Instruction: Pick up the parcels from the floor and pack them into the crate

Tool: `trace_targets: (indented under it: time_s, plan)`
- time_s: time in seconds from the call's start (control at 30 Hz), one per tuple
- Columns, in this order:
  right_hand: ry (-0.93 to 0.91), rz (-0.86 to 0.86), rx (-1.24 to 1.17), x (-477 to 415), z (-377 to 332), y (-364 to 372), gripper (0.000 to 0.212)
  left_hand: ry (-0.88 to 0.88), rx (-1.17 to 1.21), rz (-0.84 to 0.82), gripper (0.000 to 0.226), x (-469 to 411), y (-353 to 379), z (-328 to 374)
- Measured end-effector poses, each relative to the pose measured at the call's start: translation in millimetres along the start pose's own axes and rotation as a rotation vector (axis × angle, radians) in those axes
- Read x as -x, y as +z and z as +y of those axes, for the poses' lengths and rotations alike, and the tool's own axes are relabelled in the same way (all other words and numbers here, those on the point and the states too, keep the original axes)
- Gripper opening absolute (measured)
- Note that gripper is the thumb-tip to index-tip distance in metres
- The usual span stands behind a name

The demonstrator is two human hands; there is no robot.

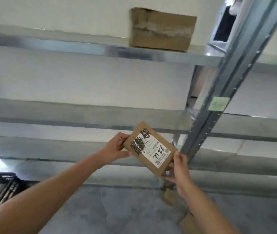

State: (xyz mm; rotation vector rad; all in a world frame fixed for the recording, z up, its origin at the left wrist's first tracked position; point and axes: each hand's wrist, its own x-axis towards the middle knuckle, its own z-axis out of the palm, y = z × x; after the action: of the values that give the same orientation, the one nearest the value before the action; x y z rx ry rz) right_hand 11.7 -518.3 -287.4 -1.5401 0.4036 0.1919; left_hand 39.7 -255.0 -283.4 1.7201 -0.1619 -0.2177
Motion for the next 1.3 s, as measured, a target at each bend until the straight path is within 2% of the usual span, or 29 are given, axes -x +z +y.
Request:
trace_targets:
  time_s: [0.17, 0.3, 0.33, 0.43, 0.53, 0.77, 0.93, 1.2, 1.3]
  plan:
    - [0.056, -0.316, 0.052, 36, 16, 190, 0.017, -0.004, -0.003, 0.314, 0.057, 140, -155, -30]
    - [0.146, -0.510, 0.108, 92, 50, 339, 0.042, -0.128, -0.025, 0.556, 0.055, 264, -260, -58]
    - [0.162, -0.559, 0.110, 105, 59, 371, 0.042, -0.160, -0.031, 0.609, 0.052, 291, -281, -66]
    - [0.206, -0.677, 0.116, 140, 83, 450, 0.035, -0.237, -0.004, 0.736, 0.042, 356, -332, -85]
    - [0.253, -0.740, 0.169, 158, 104, 504, 0.034, -0.293, 0.017, 0.821, 0.043, 397, -364, -104]
    - [0.311, -0.828, 0.301, 147, 130, 603, 0.020, -0.365, 0.130, 0.963, 0.038, 422, -425, -162]
    - [0.368, -0.868, 0.353, 121, 143, 686, 0.030, -0.503, 0.098, 1.025, 0.040, 410, -491, -198]
    - [0.439, -0.962, 0.411, 85, 160, 851, 0.046, -0.742, -0.050, 1.260, 0.051, 387, -627, -241]
    - [0.452, -0.989, 0.451, 72, 165, 909, 0.050, -0.795, -0.069, 1.275, 0.054, 385, -678, -254]
